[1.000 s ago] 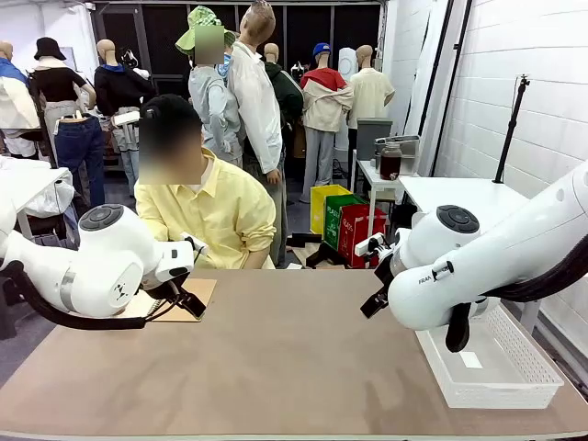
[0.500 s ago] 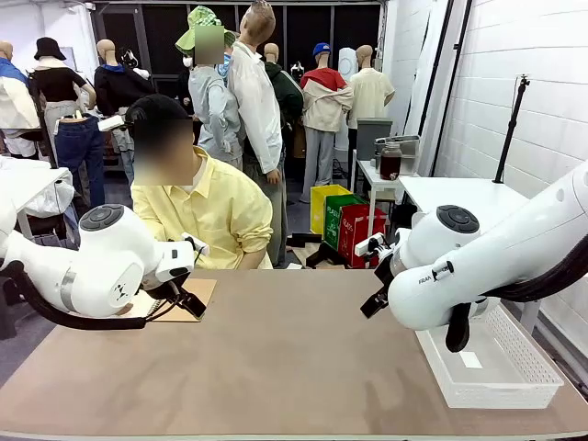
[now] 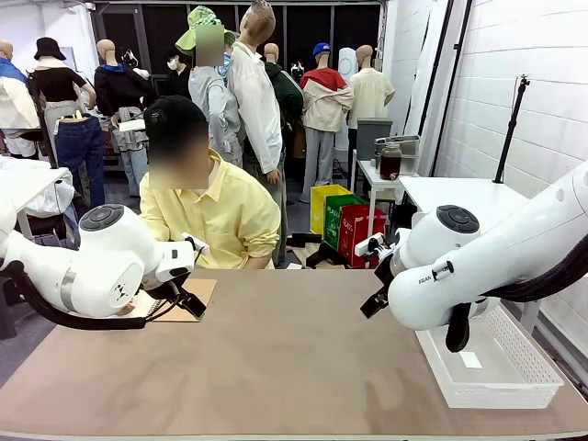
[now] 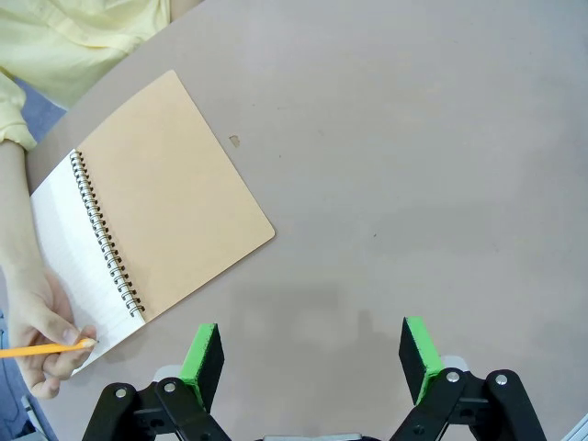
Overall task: Sort the paper based on its condition.
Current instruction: If a person hands you a paper, place it in the Organizing basket , and if it's crumpled, put it in the Trash can.
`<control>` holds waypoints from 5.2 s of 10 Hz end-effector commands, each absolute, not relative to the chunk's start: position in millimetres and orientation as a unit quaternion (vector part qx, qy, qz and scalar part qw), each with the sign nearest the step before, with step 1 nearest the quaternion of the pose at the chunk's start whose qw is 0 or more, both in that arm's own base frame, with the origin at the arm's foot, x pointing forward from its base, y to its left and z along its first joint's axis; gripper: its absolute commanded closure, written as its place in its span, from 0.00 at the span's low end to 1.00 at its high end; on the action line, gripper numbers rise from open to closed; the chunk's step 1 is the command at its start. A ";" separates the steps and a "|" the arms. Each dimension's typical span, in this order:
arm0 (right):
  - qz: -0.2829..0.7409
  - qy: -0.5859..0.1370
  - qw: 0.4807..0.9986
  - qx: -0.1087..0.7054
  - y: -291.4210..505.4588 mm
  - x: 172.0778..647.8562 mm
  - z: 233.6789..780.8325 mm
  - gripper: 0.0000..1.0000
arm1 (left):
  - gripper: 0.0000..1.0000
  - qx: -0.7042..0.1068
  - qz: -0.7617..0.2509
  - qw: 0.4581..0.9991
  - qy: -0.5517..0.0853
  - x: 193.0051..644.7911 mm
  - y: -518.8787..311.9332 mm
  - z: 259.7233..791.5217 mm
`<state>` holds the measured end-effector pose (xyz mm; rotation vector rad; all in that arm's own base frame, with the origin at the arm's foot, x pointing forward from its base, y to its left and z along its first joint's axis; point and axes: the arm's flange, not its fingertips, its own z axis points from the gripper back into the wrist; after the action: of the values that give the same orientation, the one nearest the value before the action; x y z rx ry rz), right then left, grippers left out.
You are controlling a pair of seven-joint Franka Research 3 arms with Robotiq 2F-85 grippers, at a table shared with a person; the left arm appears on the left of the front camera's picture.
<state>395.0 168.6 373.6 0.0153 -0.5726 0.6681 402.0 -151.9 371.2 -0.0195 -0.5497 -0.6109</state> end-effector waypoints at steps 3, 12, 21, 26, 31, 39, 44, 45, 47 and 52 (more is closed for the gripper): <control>0.323 -0.277 0.905 0.008 168.5 395.1 373.6 0.00 | 0.00 -0.010 -0.295 0.917 -0.267 402.5 -150.6 371.3; 0.346 -0.307 0.883 0.080 155.8 383.0 487.3 0.00 | 0.00 0.015 -0.305 0.915 -0.265 381.1 -152.2 495.3; 0.402 -0.338 0.842 0.122 155.8 364.1 560.3 0.00 | 0.00 0.025 -0.304 0.916 -0.259 356.9 -145.4 591.1; 0.438 -0.383 0.787 0.203 150.8 364.0 555.6 0.00 | 0.00 0.027 -0.305 0.919 -0.249 357.2 -142.7 589.3; 0.437 -0.384 0.788 0.202 154.1 361.3 565.2 0.00 | 0.00 0.024 -0.304 0.919 -0.251 356.1 -144.7 585.2; 0.437 -0.384 0.788 0.202 154.1 361.3 565.2 0.00 | 0.00 0.024 -0.304 0.919 -0.251 356.1 -144.7 585.2; 0.437 -0.384 0.788 0.202 154.1 361.3 565.2 0.00 | 0.00 0.024 -0.304 0.919 -0.251 356.1 -144.7 585.2; 0.437 -0.384 0.788 0.202 154.1 361.3 565.2 0.00 | 0.00 0.024 -0.304 0.919 -0.251 356.1 -144.7 585.2; 0.437 -0.384 0.788 0.202 154.1 361.3 565.2 0.00 | 0.00 0.024 -0.304 0.919 -0.251 356.1 -144.7 585.2; 0.437 -0.384 0.788 0.202 154.1 361.3 565.2 0.00 | 0.00 0.024 -0.304 0.919 -0.251 356.1 -144.7 585.2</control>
<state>359.9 153.0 566.9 0.4164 -0.8354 0.9463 356.2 -145.4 584.1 0.0504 -0.5104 -0.6277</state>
